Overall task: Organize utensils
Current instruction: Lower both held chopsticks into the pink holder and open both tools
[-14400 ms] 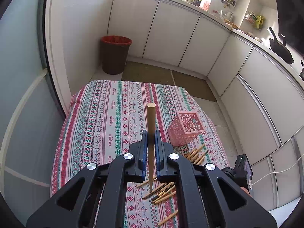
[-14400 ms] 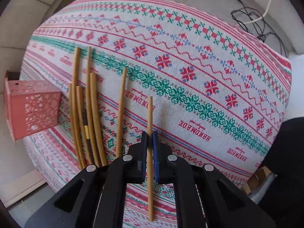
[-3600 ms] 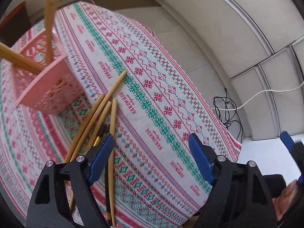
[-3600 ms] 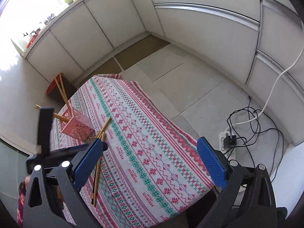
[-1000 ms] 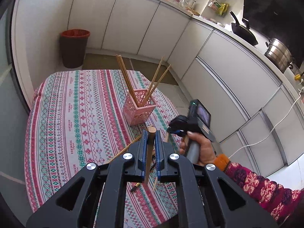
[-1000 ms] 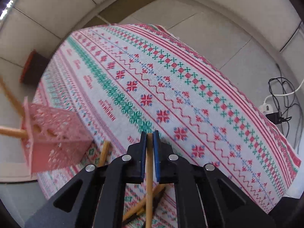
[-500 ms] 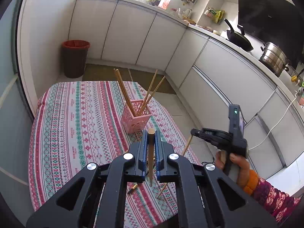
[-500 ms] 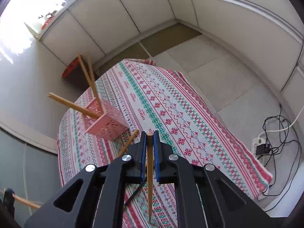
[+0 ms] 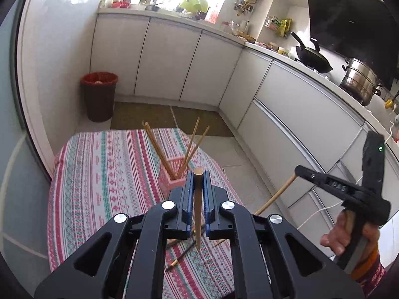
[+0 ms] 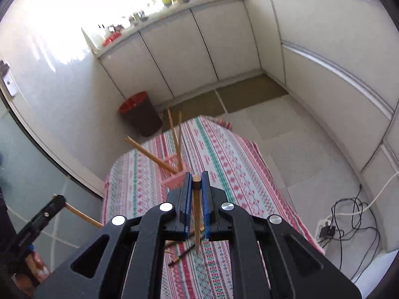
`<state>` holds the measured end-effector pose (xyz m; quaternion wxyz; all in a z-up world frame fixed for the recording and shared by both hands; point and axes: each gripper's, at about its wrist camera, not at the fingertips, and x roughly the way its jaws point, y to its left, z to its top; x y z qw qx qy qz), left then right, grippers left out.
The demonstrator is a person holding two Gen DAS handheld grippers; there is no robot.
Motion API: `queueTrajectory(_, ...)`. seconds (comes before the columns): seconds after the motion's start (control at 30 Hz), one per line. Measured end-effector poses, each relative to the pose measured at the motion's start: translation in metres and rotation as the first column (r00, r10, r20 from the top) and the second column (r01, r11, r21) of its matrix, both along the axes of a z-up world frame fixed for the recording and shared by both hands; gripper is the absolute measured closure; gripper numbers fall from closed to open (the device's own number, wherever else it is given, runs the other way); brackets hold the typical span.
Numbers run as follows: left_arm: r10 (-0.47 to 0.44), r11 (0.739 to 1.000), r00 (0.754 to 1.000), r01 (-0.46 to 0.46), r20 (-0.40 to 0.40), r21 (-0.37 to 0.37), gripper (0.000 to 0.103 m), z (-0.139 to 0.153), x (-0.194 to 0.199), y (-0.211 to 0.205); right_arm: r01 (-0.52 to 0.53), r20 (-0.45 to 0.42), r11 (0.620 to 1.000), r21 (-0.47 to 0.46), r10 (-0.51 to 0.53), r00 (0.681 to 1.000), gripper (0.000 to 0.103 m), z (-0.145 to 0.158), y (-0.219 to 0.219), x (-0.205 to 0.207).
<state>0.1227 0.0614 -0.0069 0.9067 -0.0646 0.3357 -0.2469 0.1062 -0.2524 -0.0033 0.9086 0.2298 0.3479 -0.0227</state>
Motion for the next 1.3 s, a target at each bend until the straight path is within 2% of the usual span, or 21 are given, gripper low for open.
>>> queueTrajectory(0.23,0.048,0.998,0.995,-0.050,0.093,0.029,0.097,0.042,0.027,-0.020,0.001,0.114,1.000,-0.024,0.001,0.993,0.096,0.060,-0.009,0.025)
queueTrajectory(0.43,0.092,0.994,0.986,-0.099,0.139,0.047,0.097,0.055,0.062,-0.035,-0.005,0.176,1.000,-0.020,0.008,0.984,0.095,0.082,-0.009,0.052)
queueTrajectory(0.6,0.131,0.988,0.982,-0.141,0.133,0.067,0.097,0.041,0.094,-0.044,-0.010,0.189,1.000,-0.025,0.015,0.982,0.095,0.077,-0.003,0.076)
queueTrajectory(0.7,0.147,0.984,0.981,-0.159,0.128,0.084,0.097,0.024,0.112,-0.050,-0.007,0.192,1.000,-0.028,0.012,0.981,0.095,0.068,-0.001,0.088)
queueTrajectory(0.8,0.154,0.982,0.984,-0.163,0.090,0.094,0.096,0.002,0.130,-0.053,-0.010,0.194,1.000,-0.024,0.014,0.981,0.095,0.056,0.002,0.099)
queueTrajectory(0.9,0.149,0.982,0.986,-0.157,0.077,0.105,0.096,-0.012,0.135,-0.054,-0.021,0.194,0.999,-0.048,0.030,0.981,0.095,0.047,0.009,0.108)
queueTrajectory(0.97,0.159,0.982,0.983,-0.167,0.091,0.087,0.093,-0.013,0.132,-0.047,-0.026,0.200,0.998,-0.061,0.038,0.979,0.095,0.043,0.014,0.112)
queueTrajectory(1.03,0.175,0.981,0.979,-0.182,0.103,0.065,0.084,-0.010,0.129,-0.040,-0.031,0.201,0.997,-0.072,0.044,0.979,0.095,0.040,0.019,0.117)
queueTrajectory(1.3,0.239,0.971,0.967,-0.237,0.089,-0.034,0.084,-0.009,0.112,-0.005,-0.047,0.183,0.994,-0.098,0.065,0.981,0.095,0.021,0.038,0.136)
